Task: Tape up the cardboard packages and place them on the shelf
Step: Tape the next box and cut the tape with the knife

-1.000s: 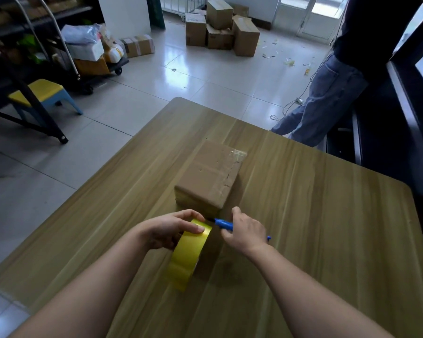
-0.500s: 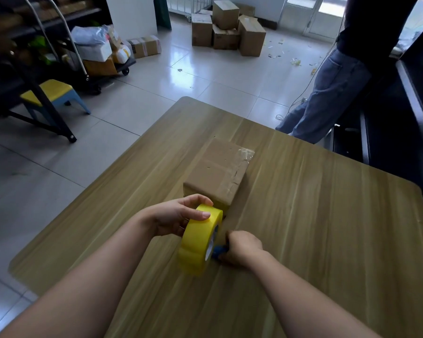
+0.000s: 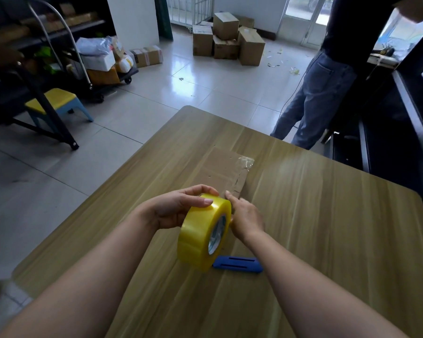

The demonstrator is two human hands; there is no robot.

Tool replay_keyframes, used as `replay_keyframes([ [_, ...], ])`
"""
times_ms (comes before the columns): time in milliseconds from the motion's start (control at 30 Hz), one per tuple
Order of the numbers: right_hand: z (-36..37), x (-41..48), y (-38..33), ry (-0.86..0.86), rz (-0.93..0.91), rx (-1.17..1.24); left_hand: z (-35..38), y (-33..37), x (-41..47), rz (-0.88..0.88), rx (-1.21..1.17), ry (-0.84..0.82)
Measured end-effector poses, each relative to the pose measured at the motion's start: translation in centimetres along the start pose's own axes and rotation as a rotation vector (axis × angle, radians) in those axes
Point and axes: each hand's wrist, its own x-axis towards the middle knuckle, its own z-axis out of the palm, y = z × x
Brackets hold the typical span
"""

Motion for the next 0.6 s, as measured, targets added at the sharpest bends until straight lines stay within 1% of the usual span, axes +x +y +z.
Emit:
replay_keyframes([
  [133,-0.9,-0.2,0.1,-0.032,-0.044,0.116,0.1,1.1,0.0,0.052,-0.037,-0.022],
  [233,-2.2,-0.4,0.6,-0.133,-0.024,0.256,0.2,1.9,0.1,0.070,-0.035,-0.029],
  [300,-2.7,-0.6,1.0,-0.175,-0.004,0.267,0.3,2.4,0.2,0.077,-0.031,-0.031],
  [433,-4.1,-0.9,1.3,-0.197,0.004,0.259,0.6,3.0,0.7,0.100,-0.034,-0.005],
  [533,-5.1,-0.6,0.9,-0.163,0.067,0.349,1.0,3.2,1.1,0.113,-0.049,0.047],
  [567,-5.1,-0.4,0.7,-0.110,0.093,0.373,1.3,3.3,1.2,0.118,-0.049,0.070],
  [600,-5.2,-0.2,0.6,-0.018,0.115,0.394,1.7,3.4,1.3,0.122,-0.049,0.103],
])
